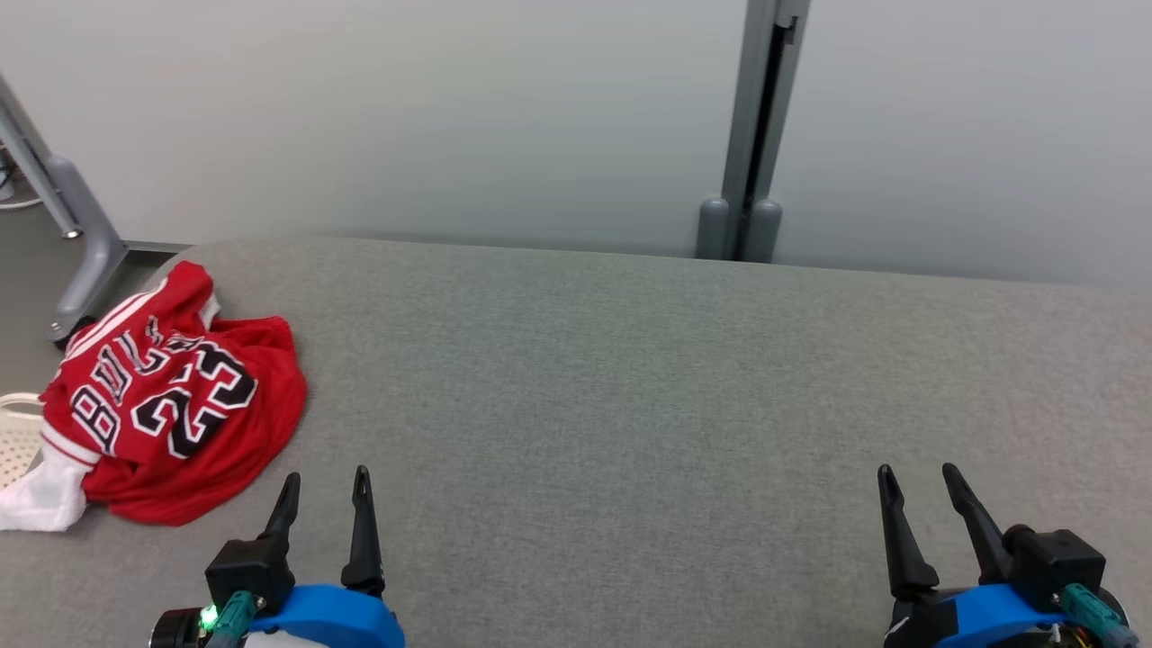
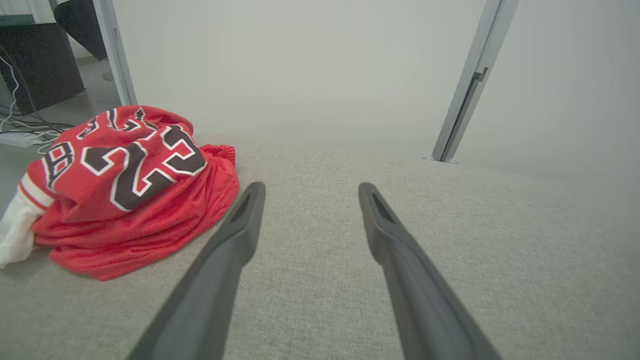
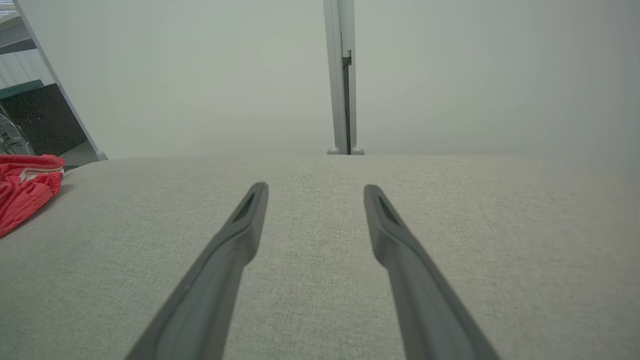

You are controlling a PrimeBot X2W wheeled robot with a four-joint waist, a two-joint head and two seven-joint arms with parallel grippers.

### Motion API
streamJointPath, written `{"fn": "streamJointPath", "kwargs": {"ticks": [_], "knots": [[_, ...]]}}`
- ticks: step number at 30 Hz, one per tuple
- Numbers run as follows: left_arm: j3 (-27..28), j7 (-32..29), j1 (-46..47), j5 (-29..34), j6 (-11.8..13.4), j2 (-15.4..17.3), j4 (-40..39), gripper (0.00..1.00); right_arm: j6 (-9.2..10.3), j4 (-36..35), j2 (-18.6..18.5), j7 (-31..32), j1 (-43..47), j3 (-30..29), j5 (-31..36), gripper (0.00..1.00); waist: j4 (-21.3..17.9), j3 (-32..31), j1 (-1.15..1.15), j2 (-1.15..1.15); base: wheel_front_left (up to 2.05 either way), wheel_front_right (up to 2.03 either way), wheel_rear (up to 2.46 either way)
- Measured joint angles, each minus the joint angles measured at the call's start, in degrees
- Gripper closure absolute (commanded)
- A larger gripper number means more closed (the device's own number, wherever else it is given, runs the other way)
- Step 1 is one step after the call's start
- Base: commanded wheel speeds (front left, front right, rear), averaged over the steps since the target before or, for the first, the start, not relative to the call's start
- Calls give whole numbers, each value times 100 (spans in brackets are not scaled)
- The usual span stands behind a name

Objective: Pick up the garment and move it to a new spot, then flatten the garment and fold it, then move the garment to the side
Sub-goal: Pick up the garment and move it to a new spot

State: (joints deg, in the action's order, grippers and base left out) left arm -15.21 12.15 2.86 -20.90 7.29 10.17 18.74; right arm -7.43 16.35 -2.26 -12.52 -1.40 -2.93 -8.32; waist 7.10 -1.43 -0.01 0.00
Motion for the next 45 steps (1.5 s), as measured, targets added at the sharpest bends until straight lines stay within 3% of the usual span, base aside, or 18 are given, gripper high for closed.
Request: {"fn": "streamJointPath", "kwargs": {"ticks": [23,31,45], "knots": [[23,41,-81,-12,201,140,-257,0,-4,-49,0,48,40,223,84,0,2176,43,0,0,0,0,0],[204,115,-291,-110,376,165,-457,0,-5,-58,4,162,-182,510,167,0,2346,281,1,-2,0,0,0],[254,110,-384,-178,450,210,-615,0,-5,45,1,160,-302,575,172,0,2373,359,0,-1,0,0,0]]}}
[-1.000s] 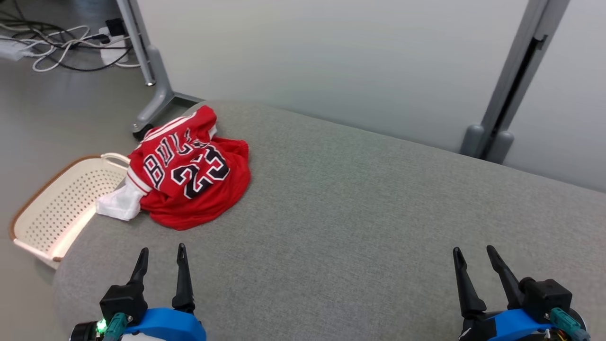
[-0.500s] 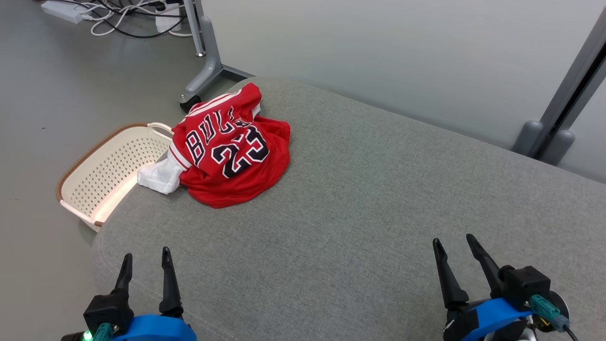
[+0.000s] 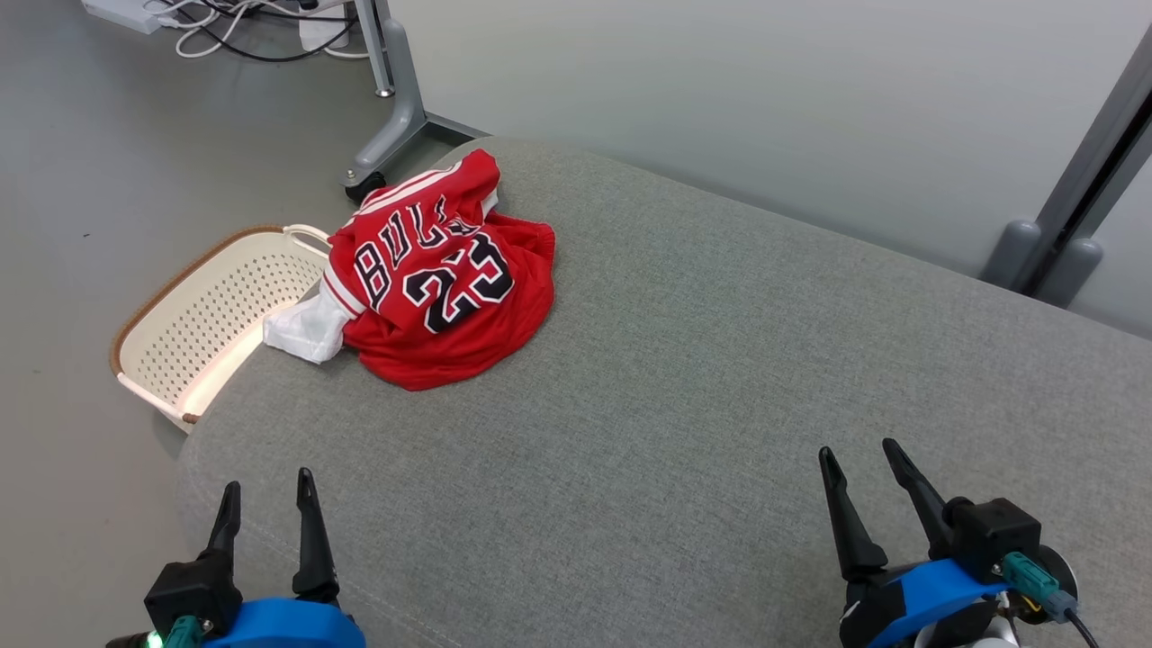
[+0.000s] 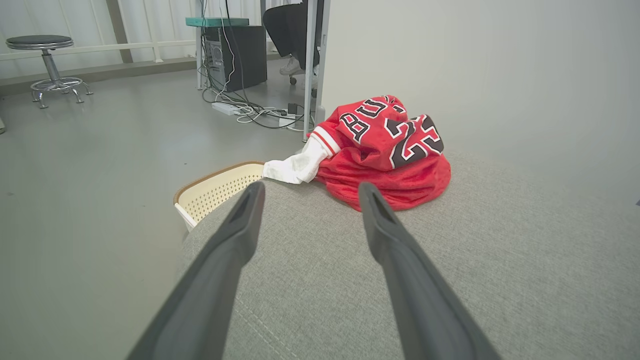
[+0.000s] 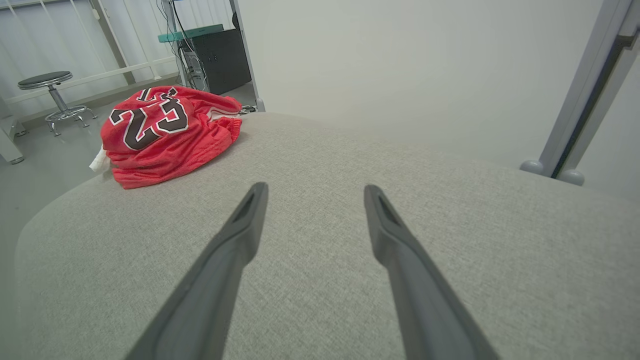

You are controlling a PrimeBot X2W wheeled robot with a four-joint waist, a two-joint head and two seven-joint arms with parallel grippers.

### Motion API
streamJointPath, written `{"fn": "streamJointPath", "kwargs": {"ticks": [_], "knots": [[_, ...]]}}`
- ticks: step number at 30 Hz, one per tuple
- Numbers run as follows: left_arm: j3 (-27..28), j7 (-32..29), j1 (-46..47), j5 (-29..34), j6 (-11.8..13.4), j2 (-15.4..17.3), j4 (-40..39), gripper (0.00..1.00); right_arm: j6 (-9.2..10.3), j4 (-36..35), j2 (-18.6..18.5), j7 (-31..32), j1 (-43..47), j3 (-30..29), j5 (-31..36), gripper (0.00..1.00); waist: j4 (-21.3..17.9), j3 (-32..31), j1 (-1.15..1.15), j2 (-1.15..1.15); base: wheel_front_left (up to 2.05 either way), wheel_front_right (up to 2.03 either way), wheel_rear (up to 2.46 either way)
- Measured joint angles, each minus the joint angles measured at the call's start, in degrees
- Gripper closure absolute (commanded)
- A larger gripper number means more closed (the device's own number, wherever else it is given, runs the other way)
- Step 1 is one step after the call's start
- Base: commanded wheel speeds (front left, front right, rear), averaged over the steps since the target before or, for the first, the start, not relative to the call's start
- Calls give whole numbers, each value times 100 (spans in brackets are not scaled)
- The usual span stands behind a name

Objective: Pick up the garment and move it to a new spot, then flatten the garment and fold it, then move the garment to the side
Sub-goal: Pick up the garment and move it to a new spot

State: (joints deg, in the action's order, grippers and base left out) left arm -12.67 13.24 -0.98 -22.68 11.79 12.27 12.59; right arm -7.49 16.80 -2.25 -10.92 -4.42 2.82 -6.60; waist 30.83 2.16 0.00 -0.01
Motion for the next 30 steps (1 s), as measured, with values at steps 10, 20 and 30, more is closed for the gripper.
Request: {"fn": "streamJointPath", "kwargs": {"ticks": [10,20,30], "knots": [[330,-957,974,-252,-79,588,-814,0,0,-130,1,5,18,-185,31,0,4,166,0,1,0,0,0],[715,-2510,2700,-999,-469,1174,16,0,0,-521,-1,188,49,-310,229,0,-370,736,2,1,0,0,0],[1145,-3289,3412,-1720,-780,1549,960,0,0,-1054,-1,465,-126,-256,499,0,-1220,1525,1,1,0,0,0]]}}
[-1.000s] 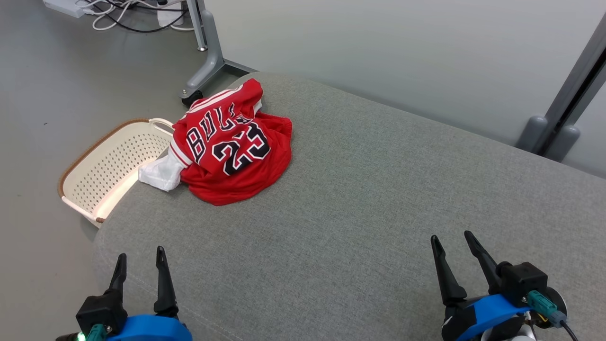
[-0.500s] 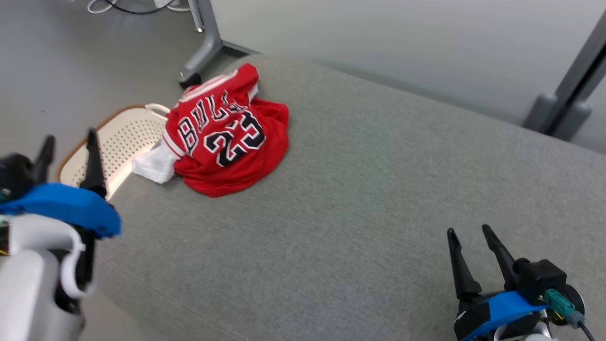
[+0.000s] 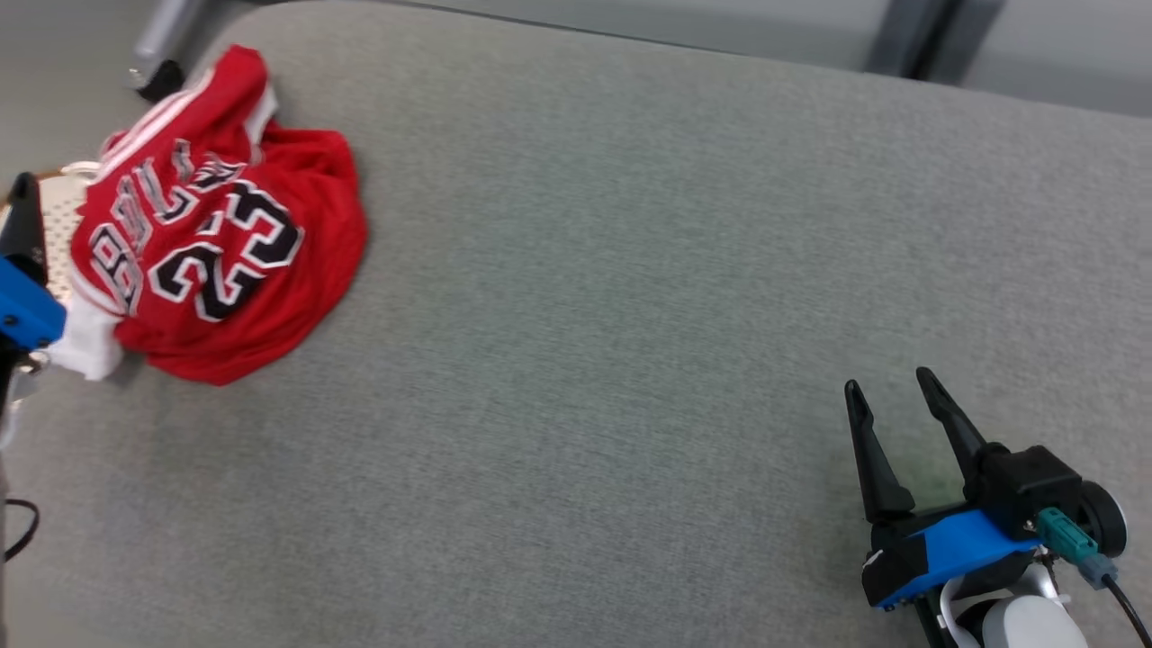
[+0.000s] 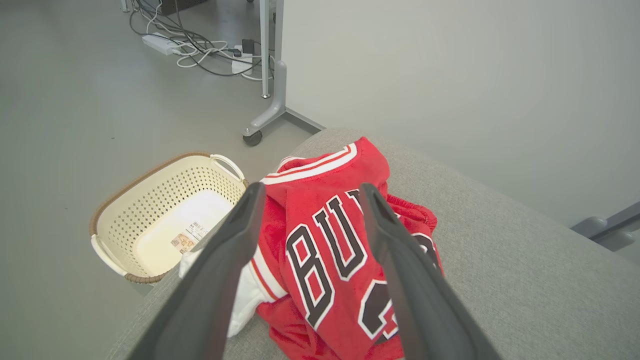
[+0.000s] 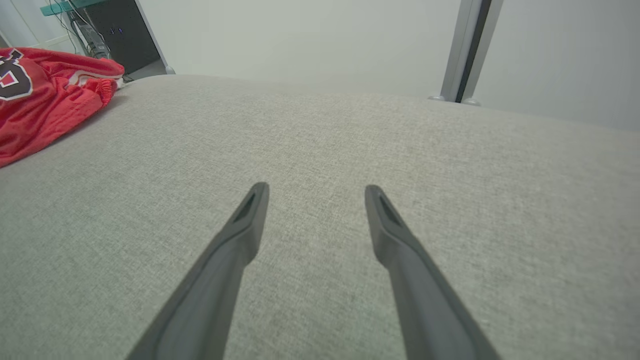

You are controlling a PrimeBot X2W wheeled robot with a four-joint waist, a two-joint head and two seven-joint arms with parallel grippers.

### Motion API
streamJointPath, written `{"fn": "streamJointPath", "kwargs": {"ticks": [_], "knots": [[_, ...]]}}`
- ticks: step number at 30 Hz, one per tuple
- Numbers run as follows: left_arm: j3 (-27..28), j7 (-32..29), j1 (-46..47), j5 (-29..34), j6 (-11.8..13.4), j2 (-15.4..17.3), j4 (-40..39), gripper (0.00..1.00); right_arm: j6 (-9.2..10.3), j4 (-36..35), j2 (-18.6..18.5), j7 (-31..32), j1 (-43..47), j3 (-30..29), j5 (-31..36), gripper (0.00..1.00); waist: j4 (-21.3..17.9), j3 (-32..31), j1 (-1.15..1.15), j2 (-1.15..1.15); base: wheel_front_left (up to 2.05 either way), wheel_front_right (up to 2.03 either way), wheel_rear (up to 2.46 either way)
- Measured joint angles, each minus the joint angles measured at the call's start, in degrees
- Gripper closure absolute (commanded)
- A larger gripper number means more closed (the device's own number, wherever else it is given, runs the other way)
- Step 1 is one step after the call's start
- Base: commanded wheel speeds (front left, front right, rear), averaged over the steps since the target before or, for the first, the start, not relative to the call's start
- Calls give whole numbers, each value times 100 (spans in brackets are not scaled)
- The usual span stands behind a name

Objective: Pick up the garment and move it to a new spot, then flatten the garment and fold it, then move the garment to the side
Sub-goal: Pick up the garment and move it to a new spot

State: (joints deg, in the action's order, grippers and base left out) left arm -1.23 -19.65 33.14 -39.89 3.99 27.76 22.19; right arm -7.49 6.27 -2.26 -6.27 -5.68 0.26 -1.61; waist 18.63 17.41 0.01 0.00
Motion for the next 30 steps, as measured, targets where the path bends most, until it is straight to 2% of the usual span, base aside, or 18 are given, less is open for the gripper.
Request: {"fn": "streamJointPath", "kwargs": {"ticks": [6,14,17,18,19,20,24,30], "knots": [[68,-383,54,-158,-43,232,367,0,0,-253,-1,101,2,-21,78,0,-420,276,-1,0,0,0,0],[112,-573,121,-400,-113,216,933,0,0,-556,-1,216,3,-35,177,0,-803,592,-1,0,0,0,0],[77,-812,121,-452,-2,149,1101,0,0,-594,-1,237,7,-22,176,0,-890,629,-1,0,0,0,0],[77,-920,120,-534,-3,107,1172,50,0,-601,-1,238,8,-26,174,0,-917,635,-1,0,0,0,0],[70,-973,110,-563,-16,74,1209,83,0,-602,-1,237,9,-31,159,0,-937,634,-1,0,0,0,0],[64,-1007,101,-571,-3,42,1205,100,0,-602,-2,237,13,-35,143,0,-950,627,-1,-1,0,0,0],[36,-1054,16,-584,0,69,1168,100,0,-579,-1,221,24,-35,81,0,-982,567,-1,0,0,0,0],[-12,-839,55,-381,-85,311,789,100,0,-438,-1,147,54,-30,-68,0,-885,278,-2,0,0,0,0]]}}
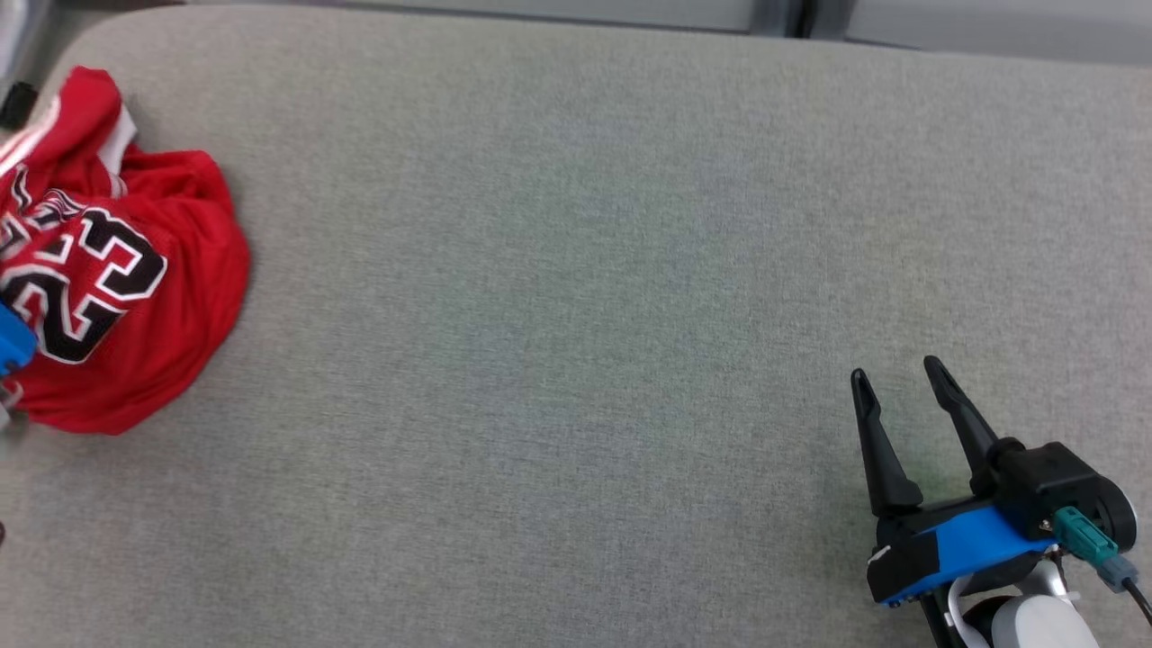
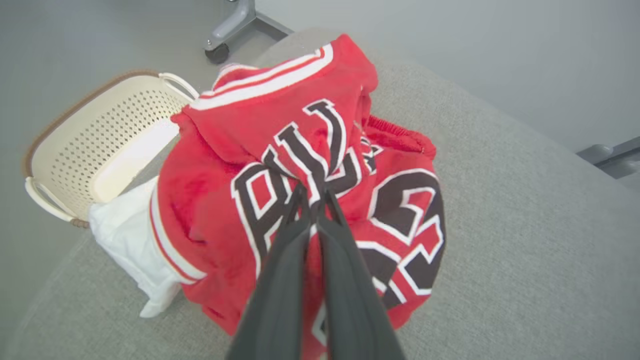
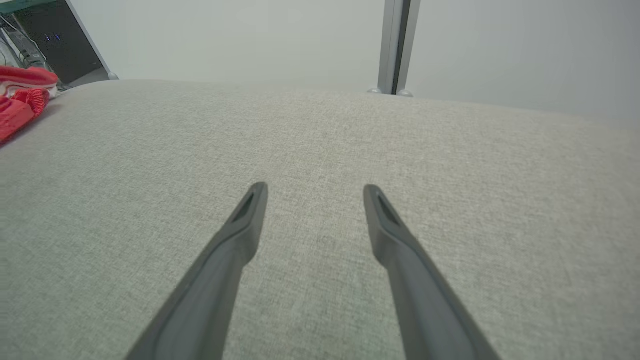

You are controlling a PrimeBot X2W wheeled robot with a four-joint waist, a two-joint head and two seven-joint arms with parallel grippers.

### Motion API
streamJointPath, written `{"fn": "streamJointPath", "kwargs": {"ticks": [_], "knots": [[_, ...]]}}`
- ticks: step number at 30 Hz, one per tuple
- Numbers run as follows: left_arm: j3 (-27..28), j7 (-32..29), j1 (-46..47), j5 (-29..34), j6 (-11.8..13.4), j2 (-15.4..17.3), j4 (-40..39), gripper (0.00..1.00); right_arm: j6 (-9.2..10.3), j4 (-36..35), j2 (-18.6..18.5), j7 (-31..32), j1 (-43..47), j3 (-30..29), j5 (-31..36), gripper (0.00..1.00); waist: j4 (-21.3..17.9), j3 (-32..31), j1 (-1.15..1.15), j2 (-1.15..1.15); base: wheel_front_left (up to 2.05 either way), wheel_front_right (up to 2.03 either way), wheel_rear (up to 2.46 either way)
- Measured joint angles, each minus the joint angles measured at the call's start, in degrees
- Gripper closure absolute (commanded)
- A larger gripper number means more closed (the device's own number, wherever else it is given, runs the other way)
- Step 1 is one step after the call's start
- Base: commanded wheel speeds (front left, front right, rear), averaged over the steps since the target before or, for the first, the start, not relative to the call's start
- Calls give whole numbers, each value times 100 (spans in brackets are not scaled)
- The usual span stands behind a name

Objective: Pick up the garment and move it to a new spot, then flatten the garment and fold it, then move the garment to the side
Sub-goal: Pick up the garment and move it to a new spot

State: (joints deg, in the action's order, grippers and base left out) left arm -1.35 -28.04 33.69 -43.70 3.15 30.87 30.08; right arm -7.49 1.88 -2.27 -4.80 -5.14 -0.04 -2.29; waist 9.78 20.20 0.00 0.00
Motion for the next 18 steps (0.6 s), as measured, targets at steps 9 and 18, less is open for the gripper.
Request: {"fn": "streamJointPath", "kwargs": {"ticks": [9,18], "knots": [[-210,235,582,363,-298,411,-903,100,0,504,1,-302,8,132,-401,0,166,-697,-1,0,0,0,0],[-650,-21,1373,601,-452,457,-1869,100,0,1034,0,-623,102,219,-754,0,-95,-1393,-1,1,0,0,0]]}}
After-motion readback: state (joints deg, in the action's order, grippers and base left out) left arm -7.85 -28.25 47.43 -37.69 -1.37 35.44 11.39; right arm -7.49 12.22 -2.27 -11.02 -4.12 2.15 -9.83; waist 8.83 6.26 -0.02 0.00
